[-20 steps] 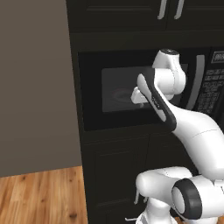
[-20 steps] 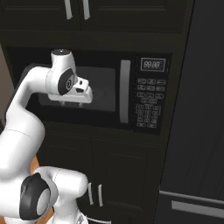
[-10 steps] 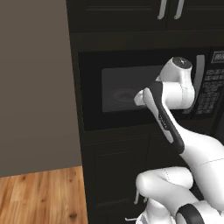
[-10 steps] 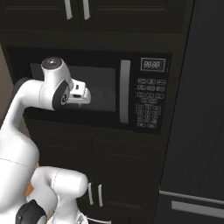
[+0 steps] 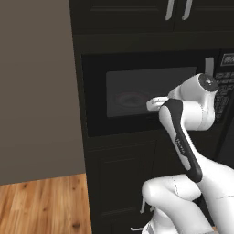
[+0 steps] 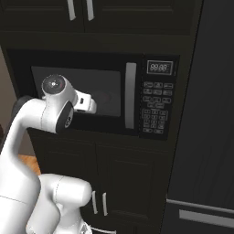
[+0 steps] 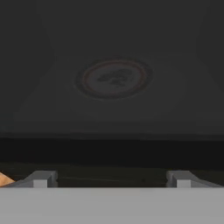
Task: Pick the corn from the counter and place it in the microwave. Then turn on the microwave.
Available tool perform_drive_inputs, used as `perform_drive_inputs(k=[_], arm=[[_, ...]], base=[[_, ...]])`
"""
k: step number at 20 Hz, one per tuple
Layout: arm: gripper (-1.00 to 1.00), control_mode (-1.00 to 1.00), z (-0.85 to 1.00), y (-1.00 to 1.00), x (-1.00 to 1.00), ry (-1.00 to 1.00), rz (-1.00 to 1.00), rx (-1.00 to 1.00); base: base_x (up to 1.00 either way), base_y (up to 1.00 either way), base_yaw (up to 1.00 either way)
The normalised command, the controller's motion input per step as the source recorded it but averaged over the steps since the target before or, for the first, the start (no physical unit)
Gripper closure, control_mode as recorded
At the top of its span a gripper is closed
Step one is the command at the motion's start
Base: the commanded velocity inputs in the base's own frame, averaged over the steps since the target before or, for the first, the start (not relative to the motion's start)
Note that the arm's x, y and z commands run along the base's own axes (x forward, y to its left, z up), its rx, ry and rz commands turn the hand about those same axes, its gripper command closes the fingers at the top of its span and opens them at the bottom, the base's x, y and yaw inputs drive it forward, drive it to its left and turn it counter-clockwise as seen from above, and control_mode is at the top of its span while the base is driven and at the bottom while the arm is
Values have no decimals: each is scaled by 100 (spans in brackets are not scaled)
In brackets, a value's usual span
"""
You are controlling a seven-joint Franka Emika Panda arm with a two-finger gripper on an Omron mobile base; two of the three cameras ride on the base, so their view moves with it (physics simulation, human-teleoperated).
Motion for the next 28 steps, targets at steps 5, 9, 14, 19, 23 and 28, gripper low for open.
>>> perform_drive_inputs(k=[5,9,14,19,23,28], arm=[[-100,-100,34,-12,-15,-1,-6,10],[-100,-100,36,-13,-18,0,-3,2],[-100,-100,32,-18,-20,0,0,0],[-100,-100,14,-22,-23,-1,0,-11],[-100,-100,7,-33,-17,0,0,-14],[-100,-100,10,-31,-16,-2,0,-19]], base=[[0,0,0],[0,0,0],[0,0,0],[0,0,0],[0,0,0],[0,0,0]])
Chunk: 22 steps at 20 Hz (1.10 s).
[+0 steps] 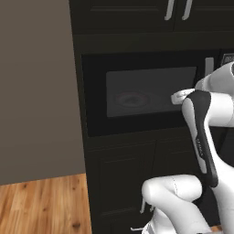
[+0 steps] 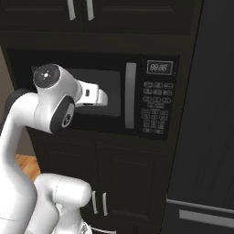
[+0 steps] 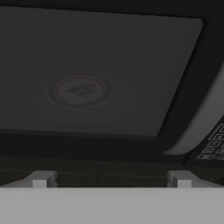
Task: Pick the corn from the counter and place it in the microwave. Then turn on the microwave.
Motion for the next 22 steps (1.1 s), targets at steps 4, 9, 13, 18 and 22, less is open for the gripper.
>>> perform_drive_inputs(k=[4,9,13,18,22], arm=[[-100,-100,9,-32,-7,-2,0,-18],[-100,-100,15,-35,-11,0,0,-7],[-100,-100,16,-38,-11,0,0,0],[-100,-100,19,-34,-3,0,-3,3],[-100,-100,18,-30,4,0,-3,11]], base=[[0,0,0],[0,0,0],[0,0,0],[0,0,0],[0,0,0]])
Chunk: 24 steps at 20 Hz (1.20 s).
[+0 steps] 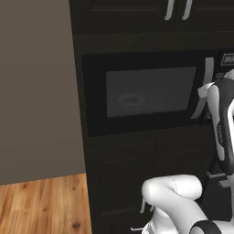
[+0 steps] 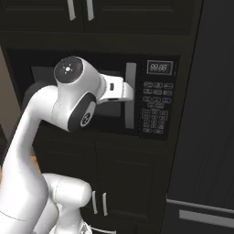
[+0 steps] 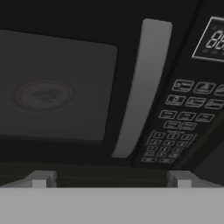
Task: Pick the corn from the counter and place it in the microwave. Then turn on the microwave.
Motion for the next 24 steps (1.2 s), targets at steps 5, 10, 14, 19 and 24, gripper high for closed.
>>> perform_drive_inputs(k=[5,10,14,19,24], arm=[[-100,-100,8,-18,19,0,0,16],[-100,-100,0,-7,27,3,0,21],[-100,-100,-6,-5,30,6,0,20],[-100,-100,-14,-1,34,1,0,9],[-100,-100,-19,-2,30,0,0,0]], base=[[0,0,0],[0,0,0],[0,0,0],[0,0,0],[0,0,0]])
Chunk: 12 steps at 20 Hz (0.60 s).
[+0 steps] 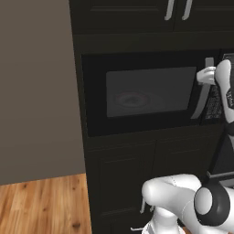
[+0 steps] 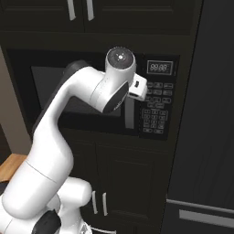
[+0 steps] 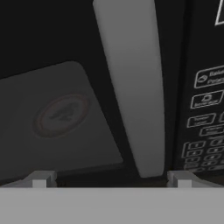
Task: Pick the corn from the counter and place it in the microwave. Then turn on the microwave.
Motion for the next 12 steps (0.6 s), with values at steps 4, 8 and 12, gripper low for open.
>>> perform_drive_inputs(k=[4,8,12], arm=[[-100,-100,-21,-9,22,0,0,-4],[-100,-100,-22,-9,20,0,0,-5],[-100,-100,-16,-17,21,0,0,-2]], base=[[0,0,0],[0,0,0],[0,0,0]])
